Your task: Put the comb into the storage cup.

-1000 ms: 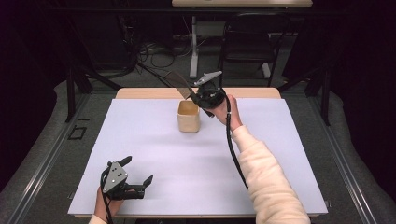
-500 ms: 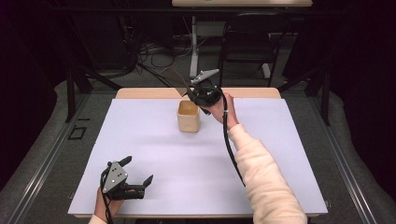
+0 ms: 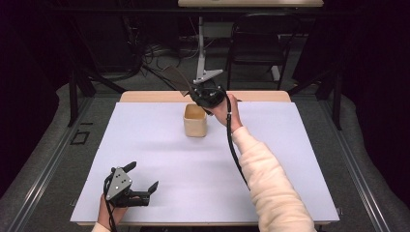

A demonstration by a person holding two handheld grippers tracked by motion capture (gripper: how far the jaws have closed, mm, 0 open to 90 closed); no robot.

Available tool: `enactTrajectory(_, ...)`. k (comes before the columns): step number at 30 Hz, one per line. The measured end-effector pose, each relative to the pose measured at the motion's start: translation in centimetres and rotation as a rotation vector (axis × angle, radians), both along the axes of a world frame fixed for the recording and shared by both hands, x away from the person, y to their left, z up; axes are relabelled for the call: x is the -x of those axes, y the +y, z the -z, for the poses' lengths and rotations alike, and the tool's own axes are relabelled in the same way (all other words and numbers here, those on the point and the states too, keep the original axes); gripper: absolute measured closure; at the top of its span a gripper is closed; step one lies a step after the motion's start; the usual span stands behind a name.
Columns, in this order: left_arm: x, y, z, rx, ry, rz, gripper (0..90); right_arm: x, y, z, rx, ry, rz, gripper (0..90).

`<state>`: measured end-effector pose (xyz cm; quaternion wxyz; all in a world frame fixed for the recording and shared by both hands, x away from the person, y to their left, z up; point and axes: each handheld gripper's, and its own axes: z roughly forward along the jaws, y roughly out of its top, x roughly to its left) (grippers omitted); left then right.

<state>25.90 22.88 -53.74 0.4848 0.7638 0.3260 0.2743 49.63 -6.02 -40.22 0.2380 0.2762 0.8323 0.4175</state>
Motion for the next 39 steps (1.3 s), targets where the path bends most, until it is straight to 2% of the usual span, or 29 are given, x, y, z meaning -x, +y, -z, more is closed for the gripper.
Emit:
enactTrajectory(14, 0.0, 0.1, 0.0, 0.0, -0.001, 0.001, 0.7, -0.4, 1.0, 0.2, -0.014, -0.023, -0.007, 72.2)
enactTrajectory(24, 0.0, 0.1, 0.0, 0.001, 0.0, -0.001, 0.7, -0.8, 1.4, 0.8, -0.044, -0.032, -0.005, 72.2)
enactTrajectory(39, 0.0, 0.2, 0.0, 0.0, -0.004, -0.004, 0.7, -1.2, 2.2, 1.8, -0.068, -0.02, 0.002, 72.3)
